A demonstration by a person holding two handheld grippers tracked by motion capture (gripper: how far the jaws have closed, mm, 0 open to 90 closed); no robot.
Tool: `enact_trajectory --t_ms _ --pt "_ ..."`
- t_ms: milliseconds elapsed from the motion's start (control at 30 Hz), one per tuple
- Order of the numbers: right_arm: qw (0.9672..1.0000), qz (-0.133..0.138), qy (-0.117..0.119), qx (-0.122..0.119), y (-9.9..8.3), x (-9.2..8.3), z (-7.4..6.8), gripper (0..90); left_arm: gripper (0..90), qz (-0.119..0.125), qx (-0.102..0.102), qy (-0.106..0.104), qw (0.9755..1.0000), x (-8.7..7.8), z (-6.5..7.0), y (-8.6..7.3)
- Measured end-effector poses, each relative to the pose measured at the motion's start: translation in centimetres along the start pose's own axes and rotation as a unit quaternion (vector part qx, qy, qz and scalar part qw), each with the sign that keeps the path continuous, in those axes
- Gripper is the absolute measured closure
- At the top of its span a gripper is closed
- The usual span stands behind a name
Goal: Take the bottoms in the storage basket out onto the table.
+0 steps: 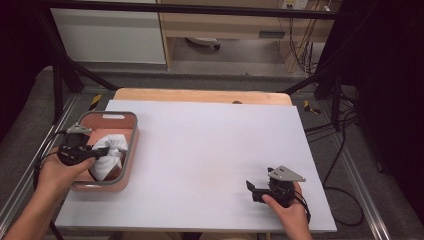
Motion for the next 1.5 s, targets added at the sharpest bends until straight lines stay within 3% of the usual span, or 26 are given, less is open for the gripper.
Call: enact_trajectory --t_ms 233,467,700,933,1233,1500 --pt "1.0 0.001 0.001 -0.002 0.1 0.0 -0.1 8.2 72.5 0.044 -0.005 0.004 0.999 -1.4 0.1 1.5" --pt "1.0 0.001 0.001 -0.001 0.1 0.1 -0.1 8.2 72.6 0.085 -0.007 0.007 0.9963 -2.8 0.2 3.0" --pt "1.0 0.002 0.002 -0.001 0.2 0.1 -0.2 8.2 72.6 0.104 -0.011 -0.005 0.9945 -3.5 0.5 4.0" --pt "1.0 0.001 0.003 0.003 0.1 0.2 -0.1 7.8 72.6 0.132 -0.001 -0.01 0.9911 -4.6 1.3 5.6" --pt "1.0 0.001 0.002 0.002 0.1 0.2 -0.2 7.8 72.6 0.15 0.006 -0.028 0.9882 -5.0 2.8 7.2" --pt "1.0 0.001 0.003 0.002 0.2 0.2 -0.2 7.7 72.6 0.146 0.017 -0.031 0.9886 -4.8 3.7 8.4"
Point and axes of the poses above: each handheld gripper's, and its own axes: x roughly forward along the jaws, y roughly out of its top, z roughly to its right, the point moved 2 cm from there along x, roughly forward along the jaws, and after that the axes turned 9 degrees about -y, right-handed, at the moved point
